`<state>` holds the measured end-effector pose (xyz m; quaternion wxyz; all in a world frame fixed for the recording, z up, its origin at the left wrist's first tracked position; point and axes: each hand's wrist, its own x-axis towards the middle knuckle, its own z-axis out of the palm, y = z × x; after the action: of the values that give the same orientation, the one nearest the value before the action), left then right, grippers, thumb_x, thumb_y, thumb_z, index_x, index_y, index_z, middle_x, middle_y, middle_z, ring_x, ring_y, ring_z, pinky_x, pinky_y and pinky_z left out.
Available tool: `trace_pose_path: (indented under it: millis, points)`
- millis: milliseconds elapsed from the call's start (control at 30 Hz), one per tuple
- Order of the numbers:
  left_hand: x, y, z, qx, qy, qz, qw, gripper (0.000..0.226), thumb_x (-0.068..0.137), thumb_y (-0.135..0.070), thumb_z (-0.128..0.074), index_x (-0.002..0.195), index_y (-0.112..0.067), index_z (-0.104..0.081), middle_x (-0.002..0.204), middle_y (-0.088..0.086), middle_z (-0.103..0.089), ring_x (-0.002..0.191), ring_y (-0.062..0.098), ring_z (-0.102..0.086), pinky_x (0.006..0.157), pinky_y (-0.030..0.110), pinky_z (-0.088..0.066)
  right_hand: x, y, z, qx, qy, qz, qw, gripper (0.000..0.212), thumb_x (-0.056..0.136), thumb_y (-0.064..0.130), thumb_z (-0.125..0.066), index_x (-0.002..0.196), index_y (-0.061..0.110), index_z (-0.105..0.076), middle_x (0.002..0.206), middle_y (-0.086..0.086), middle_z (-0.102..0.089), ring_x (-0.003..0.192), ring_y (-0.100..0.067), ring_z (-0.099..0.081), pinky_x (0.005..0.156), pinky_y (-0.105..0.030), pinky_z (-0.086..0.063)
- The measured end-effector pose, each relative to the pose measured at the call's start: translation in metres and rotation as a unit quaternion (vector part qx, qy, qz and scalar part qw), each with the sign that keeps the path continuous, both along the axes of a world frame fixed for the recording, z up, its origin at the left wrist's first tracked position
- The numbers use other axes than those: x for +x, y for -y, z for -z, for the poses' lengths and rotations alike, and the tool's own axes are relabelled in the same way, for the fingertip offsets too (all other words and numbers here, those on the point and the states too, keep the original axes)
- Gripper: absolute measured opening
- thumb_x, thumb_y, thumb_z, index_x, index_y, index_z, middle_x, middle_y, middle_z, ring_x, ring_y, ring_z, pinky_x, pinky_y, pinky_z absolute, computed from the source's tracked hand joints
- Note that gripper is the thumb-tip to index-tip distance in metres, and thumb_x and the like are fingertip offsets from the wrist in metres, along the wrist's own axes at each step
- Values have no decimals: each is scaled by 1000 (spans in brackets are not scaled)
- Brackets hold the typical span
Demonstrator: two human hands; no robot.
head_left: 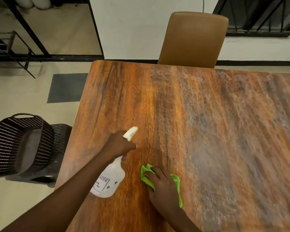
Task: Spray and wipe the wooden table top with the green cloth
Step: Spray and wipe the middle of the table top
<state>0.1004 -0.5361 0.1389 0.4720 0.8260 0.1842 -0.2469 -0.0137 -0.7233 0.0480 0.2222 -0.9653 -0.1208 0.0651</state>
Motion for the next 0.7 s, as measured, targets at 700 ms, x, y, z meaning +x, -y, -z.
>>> trace_pose_path:
  millis: [700]
  points:
    - [109,-59,1,-24,18,1,1000,36,75,-16,-78,105,-7,-61,76,9,-55,57,23,-53,57,32,-44,97,-60,11,-11,88,-111,990,44,66,6,-66,106,23,-72,115,1,-67,105,-20,-59,82,-34,-52]
